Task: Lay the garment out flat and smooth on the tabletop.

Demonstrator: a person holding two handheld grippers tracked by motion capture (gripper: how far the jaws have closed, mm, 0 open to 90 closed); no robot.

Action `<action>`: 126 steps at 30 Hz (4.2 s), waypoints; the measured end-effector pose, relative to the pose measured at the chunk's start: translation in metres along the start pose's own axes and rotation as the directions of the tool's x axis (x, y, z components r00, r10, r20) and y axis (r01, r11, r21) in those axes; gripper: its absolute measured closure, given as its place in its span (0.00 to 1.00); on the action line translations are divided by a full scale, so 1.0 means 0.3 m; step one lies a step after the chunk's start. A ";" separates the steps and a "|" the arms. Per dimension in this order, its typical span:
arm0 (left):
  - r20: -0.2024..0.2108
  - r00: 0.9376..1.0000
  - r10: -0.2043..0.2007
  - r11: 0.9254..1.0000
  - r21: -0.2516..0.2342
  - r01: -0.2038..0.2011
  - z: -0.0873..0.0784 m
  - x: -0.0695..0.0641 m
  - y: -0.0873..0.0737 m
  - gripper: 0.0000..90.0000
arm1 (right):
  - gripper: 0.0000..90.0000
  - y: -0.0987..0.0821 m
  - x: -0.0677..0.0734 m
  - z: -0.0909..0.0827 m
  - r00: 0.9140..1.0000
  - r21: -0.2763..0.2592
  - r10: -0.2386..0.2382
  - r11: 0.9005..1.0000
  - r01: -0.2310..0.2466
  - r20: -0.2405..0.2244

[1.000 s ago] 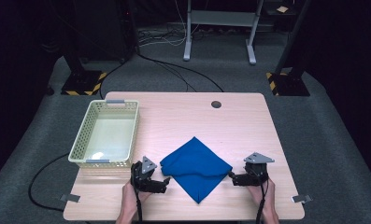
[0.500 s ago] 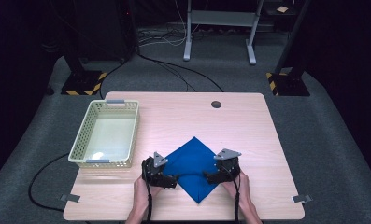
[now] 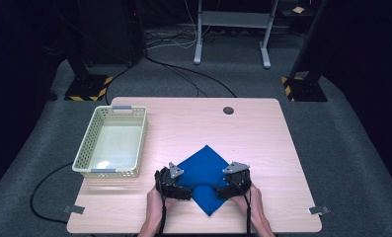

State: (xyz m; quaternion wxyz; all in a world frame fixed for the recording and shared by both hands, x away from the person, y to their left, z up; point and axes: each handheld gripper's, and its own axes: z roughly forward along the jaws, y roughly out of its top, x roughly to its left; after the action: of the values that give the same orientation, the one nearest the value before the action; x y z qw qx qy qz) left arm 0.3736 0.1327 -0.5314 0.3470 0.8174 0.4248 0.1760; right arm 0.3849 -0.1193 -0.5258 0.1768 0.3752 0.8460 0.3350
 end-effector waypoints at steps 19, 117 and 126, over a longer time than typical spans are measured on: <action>-0.021 1.000 -0.010 1.000 -0.007 0.010 -0.031 -0.034 -0.032 0.01 | 0.04 -0.017 0.032 -0.050 1.000 -0.038 -0.013 0.999 0.014 0.025; 0.025 0.999 0.036 0.999 -0.002 -0.036 -0.023 -0.040 -0.024 0.00 | 0.91 0.191 0.118 0.001 0.989 -0.019 -0.093 0.996 0.091 -0.116; 0.025 0.999 0.036 0.999 -0.002 -0.036 -0.023 -0.040 -0.024 0.00 | 0.91 0.198 0.070 -0.046 0.991 -0.065 -0.048 0.997 0.040 -0.123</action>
State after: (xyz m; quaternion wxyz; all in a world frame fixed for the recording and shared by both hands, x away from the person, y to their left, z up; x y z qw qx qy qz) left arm 0.3587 0.1286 -0.5317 0.3495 0.8268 0.4056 0.1723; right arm 0.3943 -0.0802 -0.4753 0.1428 0.3293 0.8525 0.3800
